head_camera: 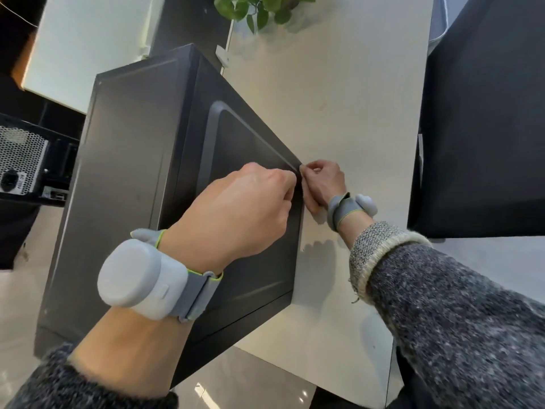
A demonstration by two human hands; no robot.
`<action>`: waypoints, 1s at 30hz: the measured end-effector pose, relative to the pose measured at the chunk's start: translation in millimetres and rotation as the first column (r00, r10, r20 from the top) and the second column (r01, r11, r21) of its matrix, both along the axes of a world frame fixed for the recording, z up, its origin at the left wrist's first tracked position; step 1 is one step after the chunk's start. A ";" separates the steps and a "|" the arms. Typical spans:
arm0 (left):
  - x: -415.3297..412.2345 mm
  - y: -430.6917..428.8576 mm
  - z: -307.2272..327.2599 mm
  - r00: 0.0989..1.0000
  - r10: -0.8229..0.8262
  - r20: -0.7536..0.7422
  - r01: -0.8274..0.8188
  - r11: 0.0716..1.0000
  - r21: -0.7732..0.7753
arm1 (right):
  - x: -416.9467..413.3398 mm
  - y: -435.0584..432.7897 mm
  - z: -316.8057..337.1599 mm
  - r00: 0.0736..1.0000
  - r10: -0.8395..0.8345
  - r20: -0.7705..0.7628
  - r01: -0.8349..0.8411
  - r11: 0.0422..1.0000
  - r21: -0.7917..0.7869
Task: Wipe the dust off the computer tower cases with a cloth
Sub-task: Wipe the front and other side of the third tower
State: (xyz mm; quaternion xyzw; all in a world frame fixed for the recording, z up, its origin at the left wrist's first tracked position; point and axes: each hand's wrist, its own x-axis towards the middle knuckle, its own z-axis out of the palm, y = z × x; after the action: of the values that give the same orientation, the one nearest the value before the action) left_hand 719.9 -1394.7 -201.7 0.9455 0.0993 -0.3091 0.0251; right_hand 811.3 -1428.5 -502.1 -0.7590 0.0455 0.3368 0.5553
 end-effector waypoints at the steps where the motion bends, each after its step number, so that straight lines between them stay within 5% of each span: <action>1: 0.7 0.5 0.5 1.000 0.001 0.011 -0.001 1.000 0.005 | 0.1 1.1 1.3 1.000 -0.023 0.010 0.023 1.000 0.006; 11: 0.6 -0.8 0.2 0.999 -0.012 0.041 0.012 1.000 -0.001 | -104.9 -34.9 1.2 0.993 0.090 0.080 -0.086 0.995 -0.049; 19: -0.3 -0.2 -0.5 0.999 -0.007 0.039 0.007 1.000 0.010 | -146.5 -72.3 -5.9 0.824 0.535 0.187 -0.513 0.844 -0.157; 23: 0.0 -1.7 -1.8 0.999 -0.006 0.046 0.005 1.000 0.016 | -86.8 -46.3 0.4 0.936 0.282 0.210 -0.236 0.947 -0.218; 30: -0.9 1.0 -1.6 0.998 -0.039 0.053 0.037 0.999 0.035 | -146.1 -47.3 6.2 0.940 0.305 0.153 -0.276 0.943 -0.185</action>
State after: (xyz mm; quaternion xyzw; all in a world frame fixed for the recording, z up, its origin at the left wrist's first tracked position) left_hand 719.0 -1393.7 -203.3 0.9555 0.0860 -0.2821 0.0058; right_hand 665.2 -1475.8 -495.9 -0.8270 -0.0905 0.3407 0.4380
